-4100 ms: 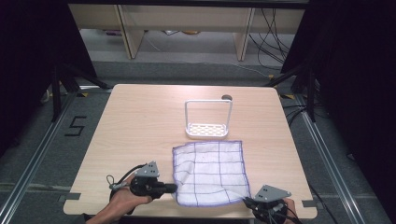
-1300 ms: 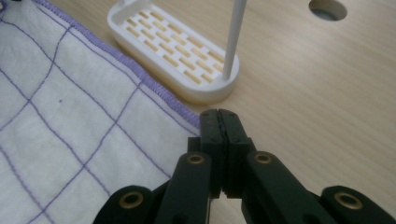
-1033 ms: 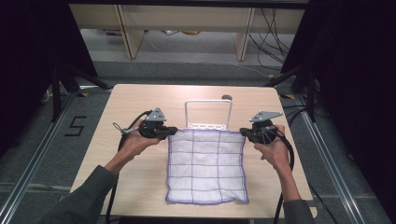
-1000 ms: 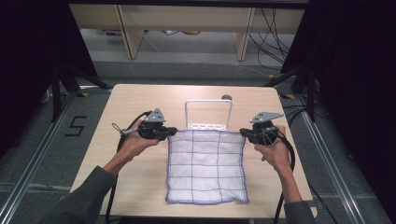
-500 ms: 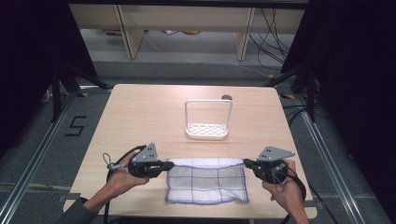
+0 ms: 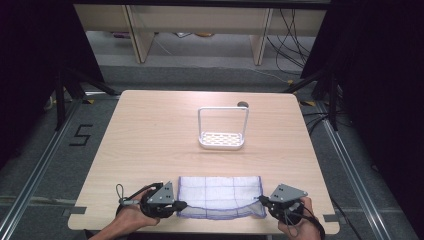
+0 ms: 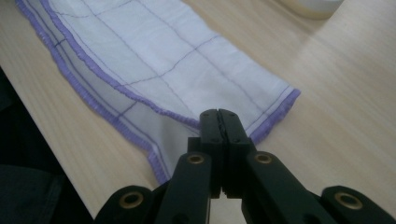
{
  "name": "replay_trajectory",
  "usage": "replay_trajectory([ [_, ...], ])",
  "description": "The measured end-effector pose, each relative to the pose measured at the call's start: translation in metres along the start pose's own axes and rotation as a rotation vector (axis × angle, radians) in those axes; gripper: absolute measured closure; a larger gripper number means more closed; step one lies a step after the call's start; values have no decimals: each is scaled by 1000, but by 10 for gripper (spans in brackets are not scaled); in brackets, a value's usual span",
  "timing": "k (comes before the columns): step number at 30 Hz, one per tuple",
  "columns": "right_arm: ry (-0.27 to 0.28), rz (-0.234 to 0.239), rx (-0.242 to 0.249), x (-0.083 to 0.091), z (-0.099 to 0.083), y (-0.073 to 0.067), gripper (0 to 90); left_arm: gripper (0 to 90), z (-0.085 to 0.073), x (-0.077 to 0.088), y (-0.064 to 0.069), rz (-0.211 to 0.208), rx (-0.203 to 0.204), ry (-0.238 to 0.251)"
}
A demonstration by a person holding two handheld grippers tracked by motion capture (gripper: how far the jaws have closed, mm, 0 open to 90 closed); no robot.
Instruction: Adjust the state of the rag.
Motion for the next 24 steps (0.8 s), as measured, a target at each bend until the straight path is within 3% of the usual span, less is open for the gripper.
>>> replay_trajectory([
  [2, -16, 5, -19, 0, -7, -2, 900, 875, -1, -1, 2, 0, 10, 3],
  [5, -32, -3, -30, -1, -18, -5, 900, 875, -6, -6, 9, -17, -8, -28],
  [8, -35, -1, -16, 0, -24, -6, 895, 857, -12, -12, 14, -43, 0, -49],
  [10, -40, 1, -26, -1, -28, -9, 861, 781, -11, -12, 15, -65, 17, -38],
  [12, -41, 5, -60, -1, -31, -11, 766, 678, -5, -9, 12, -51, 43, 1],
  [15, -3, 1, -78, 4, -25, -8, 700, 545, 4, 0, -2, -8, 77, 37],
  [18, 35, -20, -170, 8, -15, -3, 604, 502, 10, 5, -26, 70, 93, 46],
  [21, 29, -37, -271, 6, -13, -1, 520, 477, 8, 6, -52, 132, 126, 31],
  [22, 40, -39, -257, 5, -11, 1, 513, 466, 5, 5, -59, 137, 150, 17],
  [23, 27, -41, -296, 4, -12, -1, 501, 459, -1, 5, -69, 149, 151, -16],
  [24, 18, -53, -305, 3, -14, 1, 492, 458, -3, 3, -73, 154, 168, -22],
])
Point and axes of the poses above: each handheld gripper's, and its own axes: x roughly backward along the jaws, z roughly out of its top, y roughly to its right, the point moved 9 cm from there along -x, roughly forward along the jaws, and after that the axes turned 15 degrees about -x, right-handed, at the moved point
